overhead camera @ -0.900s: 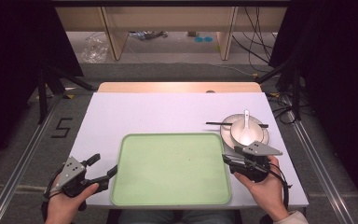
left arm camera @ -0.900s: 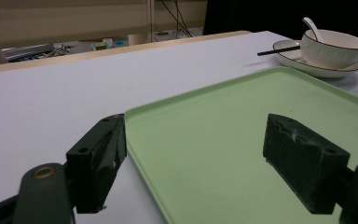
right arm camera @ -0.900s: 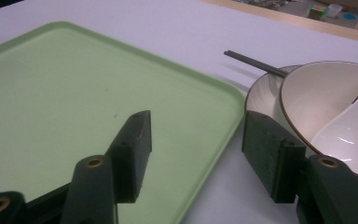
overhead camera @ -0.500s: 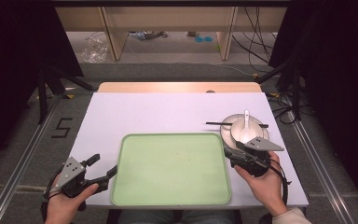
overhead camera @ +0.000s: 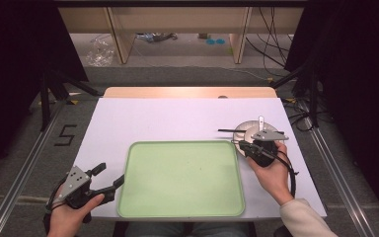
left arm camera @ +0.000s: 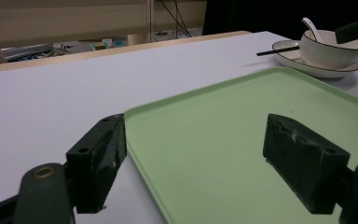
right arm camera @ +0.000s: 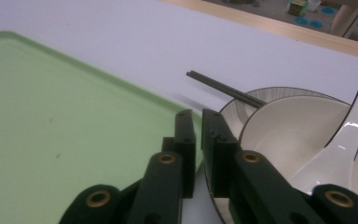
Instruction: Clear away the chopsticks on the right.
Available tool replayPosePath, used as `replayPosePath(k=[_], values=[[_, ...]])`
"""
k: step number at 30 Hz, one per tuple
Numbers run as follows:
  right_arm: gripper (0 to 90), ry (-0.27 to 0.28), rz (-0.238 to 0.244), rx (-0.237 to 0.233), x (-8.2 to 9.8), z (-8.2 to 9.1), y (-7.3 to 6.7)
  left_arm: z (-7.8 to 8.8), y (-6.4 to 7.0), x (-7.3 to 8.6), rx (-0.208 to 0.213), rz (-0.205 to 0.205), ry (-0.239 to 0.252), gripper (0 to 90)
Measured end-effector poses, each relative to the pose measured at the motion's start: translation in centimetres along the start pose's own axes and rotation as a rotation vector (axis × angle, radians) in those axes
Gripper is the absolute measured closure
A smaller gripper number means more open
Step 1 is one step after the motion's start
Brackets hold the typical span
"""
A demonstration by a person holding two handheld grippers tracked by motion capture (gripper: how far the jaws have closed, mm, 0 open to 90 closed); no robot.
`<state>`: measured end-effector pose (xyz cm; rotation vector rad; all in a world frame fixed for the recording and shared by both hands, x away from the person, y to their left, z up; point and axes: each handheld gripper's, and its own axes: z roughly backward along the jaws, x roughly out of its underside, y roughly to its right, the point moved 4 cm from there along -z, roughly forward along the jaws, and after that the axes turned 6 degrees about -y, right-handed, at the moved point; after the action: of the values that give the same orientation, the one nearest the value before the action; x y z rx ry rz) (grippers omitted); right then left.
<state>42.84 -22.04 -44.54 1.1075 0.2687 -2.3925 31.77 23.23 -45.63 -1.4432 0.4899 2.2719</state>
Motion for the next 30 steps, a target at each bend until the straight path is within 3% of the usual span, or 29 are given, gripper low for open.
replayPosePath(k=[4, 6, 8, 12, 14, 21, 26, 30], values=[[90.0, -0.026, 0.000, 0.036, -1.4, -1.4, 1.1, 0.0, 0.0, 0.0, 0.001, 0.000, 0.000, 21.5], [90.0, -0.049, -0.030, 0.044, -1.9, -1.7, 1.3, 0.0, 0.0, 0.0, 0.003, 0.000, 0.002, 21.6], [90.0, -0.056, -0.019, 0.059, -2.1, -2.0, 1.5, -0.1, 0.0, 0.0, 0.006, 0.002, 0.005, 21.5], [90.0, -0.143, -0.100, 0.079, -3.2, -3.1, 1.9, 0.0, 0.0, 0.0, 0.003, 0.001, -0.001, 21.5], [90.0, -0.162, -0.112, 0.092, -3.8, -3.8, 2.0, 0.0, 0.0, 0.0, 0.002, 0.002, 0.000, 21.6], [90.0, -0.259, -0.111, 0.140, -5.5, -6.2, 3.1, 0.0, 0.0, 0.0, 0.007, 0.000, 0.006, 21.5], [90.0, -0.316, -0.152, 0.142, -6.3, -7.7, 3.7, 0.0, 0.0, 0.0, 0.004, 0.000, 0.000, 21.5], [90.0, -0.337, -0.131, 0.144, -6.5, -8.6, 4.3, 0.0, 0.0, 0.0, 0.007, 0.000, 0.004, 21.5]])
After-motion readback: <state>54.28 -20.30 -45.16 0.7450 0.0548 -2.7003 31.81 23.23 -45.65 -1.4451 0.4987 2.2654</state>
